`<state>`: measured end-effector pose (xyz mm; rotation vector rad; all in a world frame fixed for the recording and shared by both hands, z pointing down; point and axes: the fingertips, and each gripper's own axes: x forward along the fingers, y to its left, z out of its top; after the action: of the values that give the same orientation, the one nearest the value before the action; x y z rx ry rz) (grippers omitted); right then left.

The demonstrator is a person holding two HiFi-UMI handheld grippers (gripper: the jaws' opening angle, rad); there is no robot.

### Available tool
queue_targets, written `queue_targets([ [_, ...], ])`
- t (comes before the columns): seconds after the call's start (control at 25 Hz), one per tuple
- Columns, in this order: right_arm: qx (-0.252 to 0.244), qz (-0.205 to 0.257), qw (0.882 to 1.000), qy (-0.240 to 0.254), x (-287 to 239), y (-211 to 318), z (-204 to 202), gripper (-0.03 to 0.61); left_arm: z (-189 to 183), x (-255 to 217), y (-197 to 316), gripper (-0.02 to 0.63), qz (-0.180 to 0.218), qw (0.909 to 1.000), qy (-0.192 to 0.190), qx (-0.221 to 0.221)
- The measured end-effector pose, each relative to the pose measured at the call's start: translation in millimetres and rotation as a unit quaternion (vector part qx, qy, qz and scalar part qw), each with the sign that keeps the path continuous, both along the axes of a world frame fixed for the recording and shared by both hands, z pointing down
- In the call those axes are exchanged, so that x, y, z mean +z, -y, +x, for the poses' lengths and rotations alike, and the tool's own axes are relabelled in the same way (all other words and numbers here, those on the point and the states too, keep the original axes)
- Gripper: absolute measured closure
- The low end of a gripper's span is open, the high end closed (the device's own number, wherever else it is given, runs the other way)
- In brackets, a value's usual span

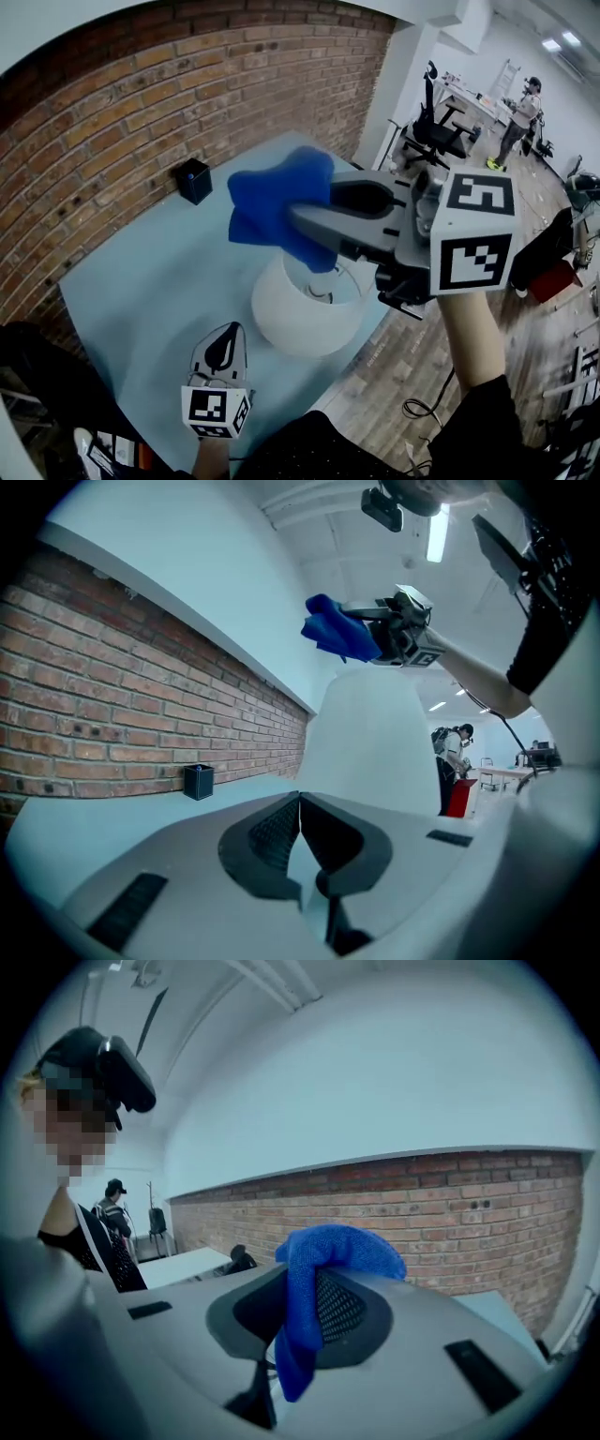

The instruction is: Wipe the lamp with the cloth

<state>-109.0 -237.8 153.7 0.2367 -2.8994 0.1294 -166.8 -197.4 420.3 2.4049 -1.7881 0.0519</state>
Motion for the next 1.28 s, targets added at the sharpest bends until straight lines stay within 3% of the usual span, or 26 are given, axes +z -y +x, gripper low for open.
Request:
queue_targets([
  [0.12,0.019,0.028,0.998,-0.058,20,-5,-14,0.518,-3,3,-9,0.605,0.005,0.9998,-0.011,0.013],
  [0.32,0.057,0.034,0.991,-0.118,41,-8,-36,0.518,-14,3,-13,0.604,0.017,0.9991,-0.036,0.014],
  [0.48,0.161,0.1,0.96,-0.208,64,5,-37,0.518,-18,0,-17,0.604,0.028,0.998,-0.054,0.018],
  [0.72,0.207,0.103,0.949,-0.213,81,-11,-51,0.517,-18,-1,-22,0.606,0.036,0.9965,-0.072,0.024],
  [1.0,0.296,0.242,0.876,-0.295,107,-16,-52,0.518,-30,-2,-27,0.604,0.042,0.9961,-0.077,0.006],
  [1.28,0.361,0.346,0.761,-0.413,149,-16,-50,0.517,-48,3,-30,0.604,0.04,0.9962,-0.074,-0.022],
])
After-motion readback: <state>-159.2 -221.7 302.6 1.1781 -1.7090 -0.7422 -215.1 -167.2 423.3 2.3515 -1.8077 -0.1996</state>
